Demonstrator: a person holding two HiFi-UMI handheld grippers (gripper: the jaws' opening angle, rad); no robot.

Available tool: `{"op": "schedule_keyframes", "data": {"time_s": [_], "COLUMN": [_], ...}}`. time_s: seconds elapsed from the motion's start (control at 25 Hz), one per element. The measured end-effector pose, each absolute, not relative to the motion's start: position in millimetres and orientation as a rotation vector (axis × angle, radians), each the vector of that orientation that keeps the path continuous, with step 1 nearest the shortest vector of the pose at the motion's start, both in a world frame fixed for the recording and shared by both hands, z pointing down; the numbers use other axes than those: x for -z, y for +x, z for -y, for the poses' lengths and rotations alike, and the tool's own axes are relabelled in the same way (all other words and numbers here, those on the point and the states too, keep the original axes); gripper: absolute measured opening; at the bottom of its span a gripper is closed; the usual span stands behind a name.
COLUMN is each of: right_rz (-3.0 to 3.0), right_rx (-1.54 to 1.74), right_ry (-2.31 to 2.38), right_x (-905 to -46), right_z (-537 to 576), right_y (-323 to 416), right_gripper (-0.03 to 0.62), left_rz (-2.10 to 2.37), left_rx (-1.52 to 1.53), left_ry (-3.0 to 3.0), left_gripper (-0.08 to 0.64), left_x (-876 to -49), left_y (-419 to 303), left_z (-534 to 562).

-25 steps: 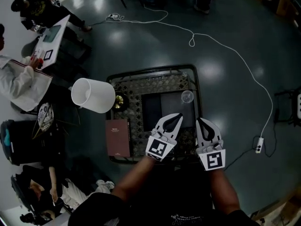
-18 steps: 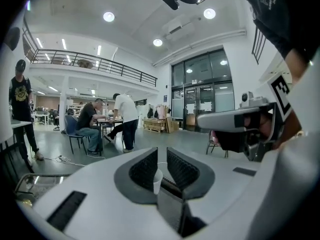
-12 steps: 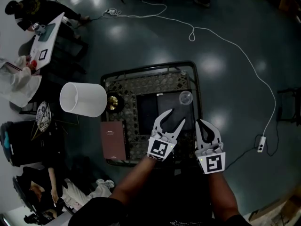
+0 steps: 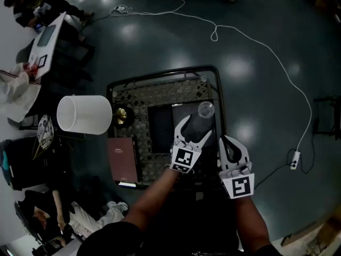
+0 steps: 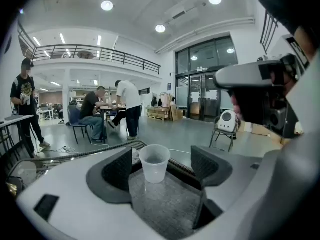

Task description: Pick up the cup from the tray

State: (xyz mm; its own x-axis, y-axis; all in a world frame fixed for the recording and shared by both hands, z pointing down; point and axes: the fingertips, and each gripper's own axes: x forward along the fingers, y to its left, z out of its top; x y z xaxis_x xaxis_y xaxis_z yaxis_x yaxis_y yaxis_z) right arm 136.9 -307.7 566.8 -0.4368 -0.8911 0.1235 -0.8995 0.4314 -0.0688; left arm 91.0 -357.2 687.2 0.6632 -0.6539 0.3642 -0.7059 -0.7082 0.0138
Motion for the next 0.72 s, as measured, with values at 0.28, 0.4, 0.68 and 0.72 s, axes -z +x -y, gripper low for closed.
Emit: {"op": "schedule_keyframes", "data": {"time_s": [0.28, 0.4, 0.68, 0.72], "right_rz": [2.584, 2.58, 2.576, 2.574], "right_rx": [-0.233, -0.249, -0.281, -0.285], "right_ry": [1.633, 1.627, 1.624, 1.621], "right_x": [-580.8, -585.6, -591.9, -593.0], "right_z": [305.0, 303.7, 300.1, 299.2], "right_y": [143.7, 147.5, 153.6, 154.1], "right_gripper": [0.009, 0.009, 0.009, 0.009], "left_rz": [1.104, 1.102, 1.088, 1.088], "left_rx": [-0.598, -0.623, -0.62, -0.621], "left_ry": [2.674, 2.667, 2.648, 2.649], "left_gripper": [0.359, 0.359, 0.359, 0.359], "left_x": [-724.1, -733.7, -748.4, -749.3], "left_y": [103.4, 109.5, 122.2, 123.2], "left_z": [371.9, 379.9, 399.0, 401.6]}}
